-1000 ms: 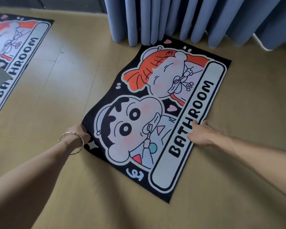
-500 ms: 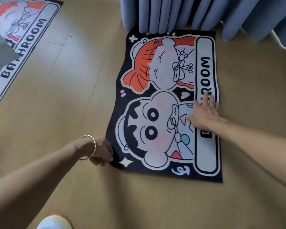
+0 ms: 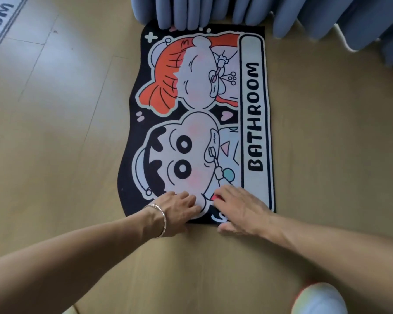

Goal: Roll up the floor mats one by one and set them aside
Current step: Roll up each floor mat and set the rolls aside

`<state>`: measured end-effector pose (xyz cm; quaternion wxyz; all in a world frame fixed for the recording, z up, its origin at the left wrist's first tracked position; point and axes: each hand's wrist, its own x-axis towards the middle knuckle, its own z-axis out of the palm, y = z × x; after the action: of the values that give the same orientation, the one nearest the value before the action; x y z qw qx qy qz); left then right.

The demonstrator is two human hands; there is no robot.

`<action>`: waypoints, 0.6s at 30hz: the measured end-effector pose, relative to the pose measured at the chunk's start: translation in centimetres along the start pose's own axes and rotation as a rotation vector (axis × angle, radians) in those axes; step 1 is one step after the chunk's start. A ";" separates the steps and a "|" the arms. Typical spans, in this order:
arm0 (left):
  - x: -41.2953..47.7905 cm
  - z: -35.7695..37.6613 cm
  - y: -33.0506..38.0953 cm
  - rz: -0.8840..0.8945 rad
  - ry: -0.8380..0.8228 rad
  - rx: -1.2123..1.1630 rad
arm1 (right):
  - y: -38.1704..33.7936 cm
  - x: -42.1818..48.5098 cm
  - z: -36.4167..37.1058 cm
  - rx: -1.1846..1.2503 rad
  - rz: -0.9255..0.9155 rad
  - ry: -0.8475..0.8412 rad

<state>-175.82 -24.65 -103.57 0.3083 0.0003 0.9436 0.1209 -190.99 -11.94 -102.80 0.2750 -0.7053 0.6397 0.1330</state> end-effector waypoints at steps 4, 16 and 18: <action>-0.3 0.7 0.0 -0.052 0.066 -0.031 | -0.4 -0.4 0.9 -0.009 -0.061 0.068; 0.1 0.2 -0.9 -0.256 0.167 -0.146 | 1.0 1.3 -0.1 0.144 0.095 0.060; 0.1 0.3 -0.9 -0.224 0.172 -0.057 | 0.9 1.3 -0.2 0.075 0.094 0.072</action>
<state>-175.63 -25.44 -104.02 0.2376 -0.1239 0.9569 0.1121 -191.70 -13.13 -103.57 0.2717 -0.6678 0.6863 0.0964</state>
